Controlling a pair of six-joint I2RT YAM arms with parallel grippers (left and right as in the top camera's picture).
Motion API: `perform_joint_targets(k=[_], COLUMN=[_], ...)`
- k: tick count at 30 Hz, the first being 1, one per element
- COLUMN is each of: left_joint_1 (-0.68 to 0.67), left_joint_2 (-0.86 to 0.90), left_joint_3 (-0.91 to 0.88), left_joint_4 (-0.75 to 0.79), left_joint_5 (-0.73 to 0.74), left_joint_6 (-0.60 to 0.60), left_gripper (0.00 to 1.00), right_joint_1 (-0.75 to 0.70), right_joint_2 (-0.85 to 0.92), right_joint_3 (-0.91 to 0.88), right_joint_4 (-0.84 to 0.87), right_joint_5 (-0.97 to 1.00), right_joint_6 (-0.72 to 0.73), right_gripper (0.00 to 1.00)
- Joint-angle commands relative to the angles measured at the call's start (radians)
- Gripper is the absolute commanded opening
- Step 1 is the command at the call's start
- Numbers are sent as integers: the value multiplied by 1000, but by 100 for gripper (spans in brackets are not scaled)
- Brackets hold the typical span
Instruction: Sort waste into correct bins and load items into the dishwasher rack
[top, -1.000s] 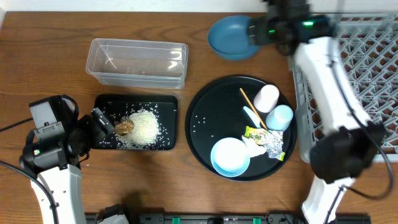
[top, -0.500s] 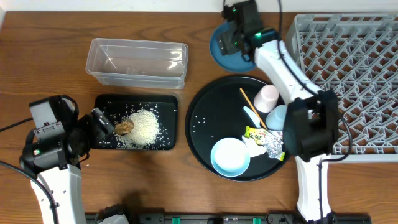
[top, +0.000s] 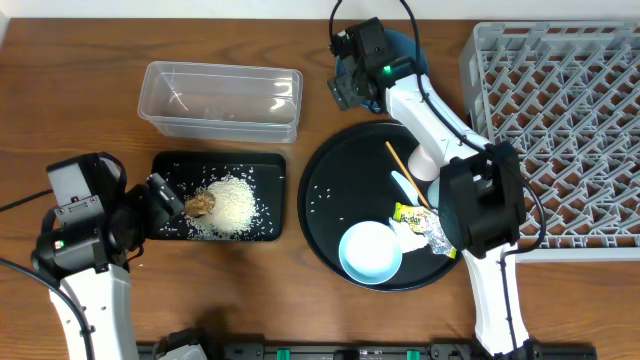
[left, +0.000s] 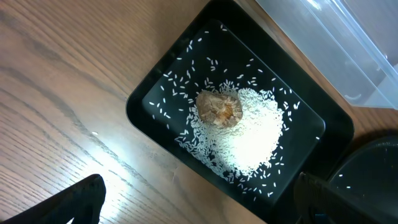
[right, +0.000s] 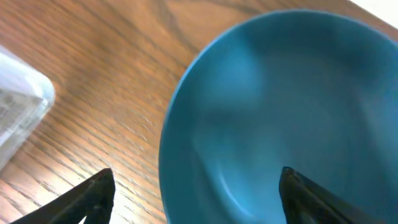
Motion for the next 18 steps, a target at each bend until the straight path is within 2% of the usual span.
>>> perform_joint_targets(k=[1, 18], left_joint_1=[5, 5], left_joint_2=[-1, -1], left_joint_3=[21, 21], left_joint_4=[-3, -3], left_joint_5=[-3, -3], left_joint_6=[20, 20], left_gripper=[98, 98], right_joint_1=[-6, 3], right_joint_2=[11, 18], right_joint_3=[7, 5], right_joint_4=[-19, -82], right_joint_5=[28, 17], right_joint_6=[-6, -7], right_gripper=[78, 72])
